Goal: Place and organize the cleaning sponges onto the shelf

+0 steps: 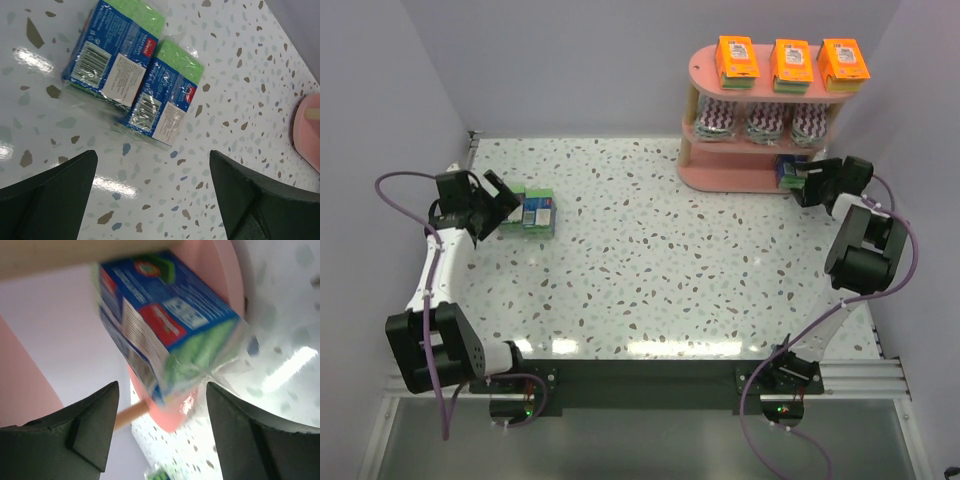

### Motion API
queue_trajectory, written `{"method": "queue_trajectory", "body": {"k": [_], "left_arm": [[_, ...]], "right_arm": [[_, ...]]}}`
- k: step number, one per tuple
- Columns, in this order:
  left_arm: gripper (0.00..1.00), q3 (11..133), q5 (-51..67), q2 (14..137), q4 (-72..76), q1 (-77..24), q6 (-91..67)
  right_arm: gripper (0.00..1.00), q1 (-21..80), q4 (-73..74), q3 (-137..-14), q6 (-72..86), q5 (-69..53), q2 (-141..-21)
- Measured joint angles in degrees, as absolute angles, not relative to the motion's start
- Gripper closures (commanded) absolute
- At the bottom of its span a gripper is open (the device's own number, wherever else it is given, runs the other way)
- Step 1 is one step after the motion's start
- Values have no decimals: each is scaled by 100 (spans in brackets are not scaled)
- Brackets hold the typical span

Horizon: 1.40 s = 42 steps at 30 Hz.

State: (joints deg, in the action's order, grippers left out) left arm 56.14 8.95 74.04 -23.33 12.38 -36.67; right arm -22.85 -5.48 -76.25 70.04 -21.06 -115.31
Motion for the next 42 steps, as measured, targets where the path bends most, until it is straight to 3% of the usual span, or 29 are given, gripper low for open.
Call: {"method": "queue_trajectory", "body": {"k": [4,10,13,25,34,42], "left_arm": [[13,5717,873,7592,-2314,1525,-3522],[50,5793,1234,8103,-1951,1586,-3308],[61,5811,1417,8486,-1747,1586,-3197],[70,6772,733,9262,-1555,1586,-2788],[83,7356,113,10243,-1509,1594,-2593],[87,7293,235,10584,-1496,1671,-2591]], "right_arm": [[20,-2285,-412,-6969,6877,-2270,-10934],[18,-2285,366,-6165,6324,-2276,-9096],[17,-2283,515,-5583,6152,-2259,-8082],[18,-1673,1726,-4143,5481,-2364,-6713],[18,-1387,2460,-3876,5083,-2502,-5828],[18,-1264,2705,-3798,4888,-2567,-5693]]}}
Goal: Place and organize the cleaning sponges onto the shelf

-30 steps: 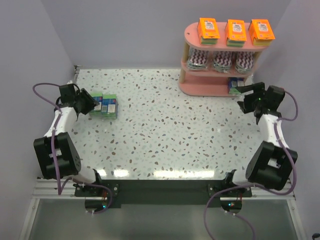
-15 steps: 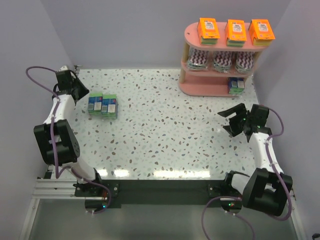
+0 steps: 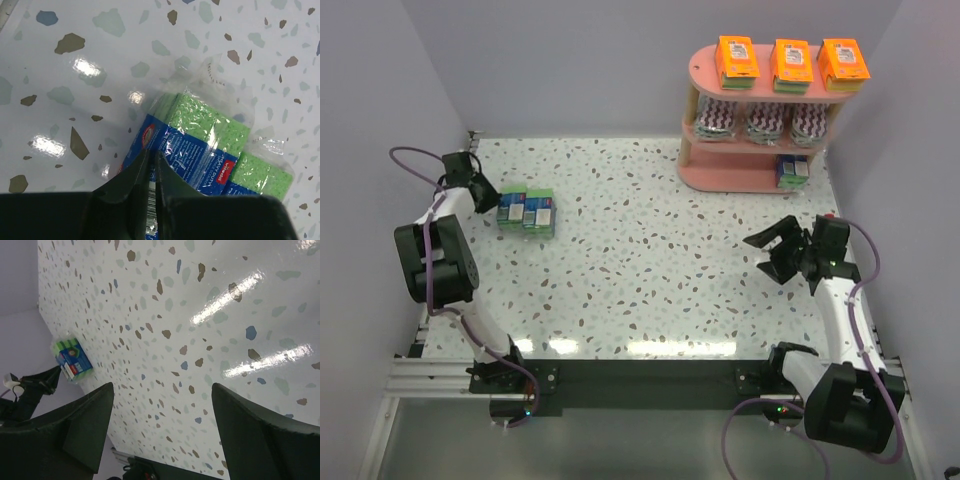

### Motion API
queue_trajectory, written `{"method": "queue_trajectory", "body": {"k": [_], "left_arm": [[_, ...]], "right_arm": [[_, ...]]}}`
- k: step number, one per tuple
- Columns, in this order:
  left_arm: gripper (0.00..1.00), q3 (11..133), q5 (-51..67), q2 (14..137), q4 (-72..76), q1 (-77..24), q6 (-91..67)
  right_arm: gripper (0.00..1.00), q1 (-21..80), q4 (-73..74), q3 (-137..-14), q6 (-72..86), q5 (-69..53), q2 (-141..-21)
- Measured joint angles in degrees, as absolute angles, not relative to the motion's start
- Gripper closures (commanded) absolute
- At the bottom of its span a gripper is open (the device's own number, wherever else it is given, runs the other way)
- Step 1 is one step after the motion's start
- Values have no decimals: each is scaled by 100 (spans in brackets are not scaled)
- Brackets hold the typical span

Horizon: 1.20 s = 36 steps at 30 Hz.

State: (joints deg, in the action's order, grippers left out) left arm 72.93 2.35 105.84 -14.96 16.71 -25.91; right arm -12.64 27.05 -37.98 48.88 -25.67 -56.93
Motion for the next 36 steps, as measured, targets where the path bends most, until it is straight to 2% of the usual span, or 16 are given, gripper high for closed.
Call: {"method": "queue_trajectory", "body": {"k": [7,20,28,36], "left_arm": [[88,6785,779,10477,-1004,1402,-2596],[87,4919,1977,9297,-178,-519,-3695],[85,3662,2410,8656,685,-2211,-5463],[85,3203,2440,8621,1514,-2836,-6560]], "right_arm": [[18,-1225,2753,-3791,4744,-2681,-5865],[17,-1024,2888,-3804,4421,-2860,-6237],[17,-16,3000,-4073,4442,-2952,-6713],[17,858,2641,-4080,5336,-2832,-6753]]}}
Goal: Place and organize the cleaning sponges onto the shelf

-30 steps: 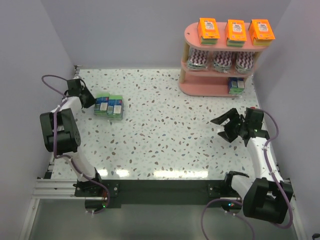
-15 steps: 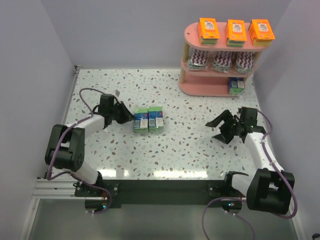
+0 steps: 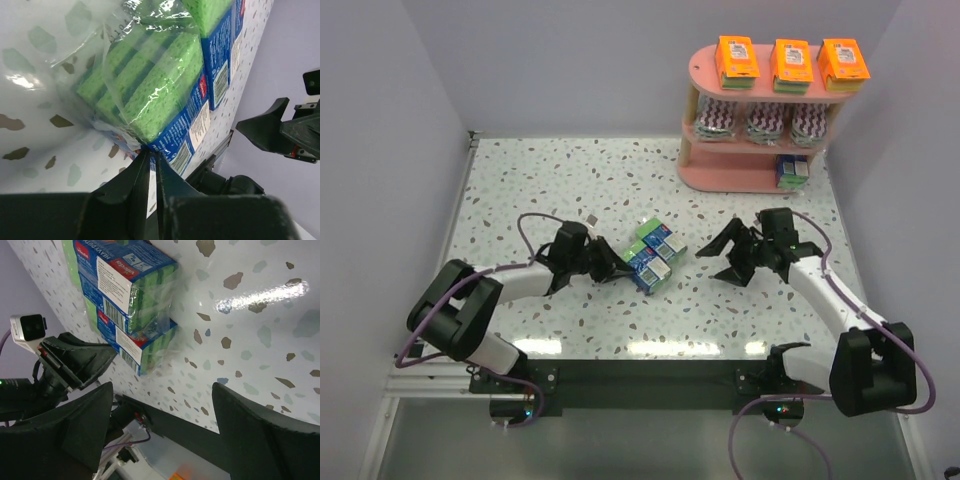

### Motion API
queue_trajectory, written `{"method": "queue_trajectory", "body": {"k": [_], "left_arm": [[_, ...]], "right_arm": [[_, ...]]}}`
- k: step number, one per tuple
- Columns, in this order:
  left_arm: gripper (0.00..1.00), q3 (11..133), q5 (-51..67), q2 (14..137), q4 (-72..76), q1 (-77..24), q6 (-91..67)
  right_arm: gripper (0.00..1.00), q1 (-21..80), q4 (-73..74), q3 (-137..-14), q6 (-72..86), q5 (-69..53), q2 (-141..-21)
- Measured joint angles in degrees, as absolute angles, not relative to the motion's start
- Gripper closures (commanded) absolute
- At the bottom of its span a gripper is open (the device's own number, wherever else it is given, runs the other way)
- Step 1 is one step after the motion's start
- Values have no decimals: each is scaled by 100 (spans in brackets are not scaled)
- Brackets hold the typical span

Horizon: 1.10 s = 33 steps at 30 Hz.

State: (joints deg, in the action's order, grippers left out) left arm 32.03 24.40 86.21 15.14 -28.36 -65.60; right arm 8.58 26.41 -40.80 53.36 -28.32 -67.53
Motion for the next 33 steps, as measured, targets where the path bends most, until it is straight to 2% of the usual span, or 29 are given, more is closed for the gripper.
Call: {"method": "queue_trajectory", "body": {"k": [13,22,25,26,31,32,33], "left_arm": [[85,3192,2418,8630,1780,-3153,-6993],[84,2777,2263,7811,1566,-3153,-6991],[84,2716,2169,7607,1372,-3153,-6989],[84,2716,2139,7531,1315,-3153,-6987],[83,2902,1979,7349,993,-3153,-6912],[83,3011,1953,7358,897,-3153,-6855],[83,3164,1925,7384,764,-3153,-6777]], "right_arm": [[20,1809,1804,-4814,6154,-2130,-8353],[36,2001,1586,-5725,6132,-1758,-9531],[48,2060,1647,-5841,6117,-1699,-9830],[59,2062,1660,-5850,6128,-1697,-9867],[86,2069,1774,-5894,6143,-1640,-9874],[96,2067,1785,-5892,6149,-1636,-9874],[100,2067,1793,-5892,6139,-1636,-9867]]}}
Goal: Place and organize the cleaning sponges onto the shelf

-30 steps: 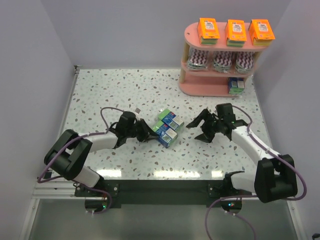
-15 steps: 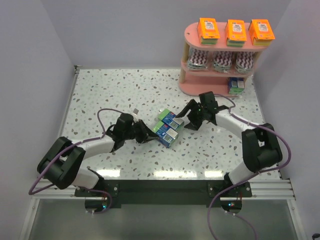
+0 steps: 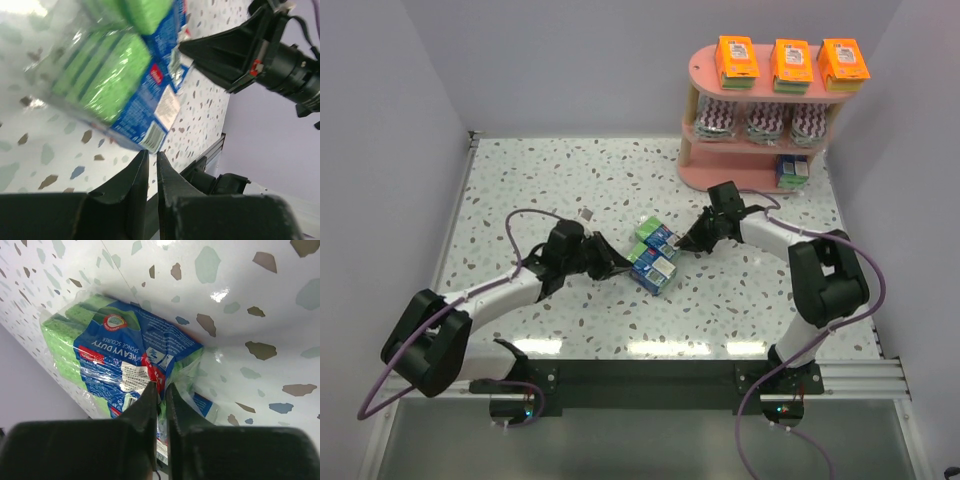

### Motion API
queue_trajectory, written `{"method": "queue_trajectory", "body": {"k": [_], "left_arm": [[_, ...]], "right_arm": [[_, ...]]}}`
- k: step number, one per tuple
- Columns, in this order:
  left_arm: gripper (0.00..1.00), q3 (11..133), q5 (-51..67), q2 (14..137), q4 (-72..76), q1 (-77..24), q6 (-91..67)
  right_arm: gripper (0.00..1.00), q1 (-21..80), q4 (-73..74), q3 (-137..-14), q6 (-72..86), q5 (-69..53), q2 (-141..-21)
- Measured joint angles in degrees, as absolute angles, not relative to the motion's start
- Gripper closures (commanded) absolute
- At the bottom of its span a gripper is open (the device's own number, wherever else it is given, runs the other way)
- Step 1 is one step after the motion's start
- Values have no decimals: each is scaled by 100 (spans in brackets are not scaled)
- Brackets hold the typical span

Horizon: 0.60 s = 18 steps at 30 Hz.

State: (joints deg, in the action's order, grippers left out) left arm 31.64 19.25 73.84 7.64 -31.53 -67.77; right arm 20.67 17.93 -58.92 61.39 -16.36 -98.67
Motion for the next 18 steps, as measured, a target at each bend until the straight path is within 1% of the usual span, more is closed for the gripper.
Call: {"method": "queue_trajectory", "body": {"k": [4,8,13,18], "left_arm": [[83,4001,1885,7743,451,-3153,-6436],[83,4501,1883,7909,412,-3118,-6198],[82,4554,1892,7909,202,-2965,-6020],[83,4554,1968,7911,69,-2626,-5889]], "right_arm": [[100,2060,1850,-5843,6206,-1584,-9717],[100,1859,1918,-5566,6302,-1584,-9137],[100,821,1997,-5277,6359,-1675,-8193],[100,-434,2027,-5280,6287,-2001,-7929]]}}
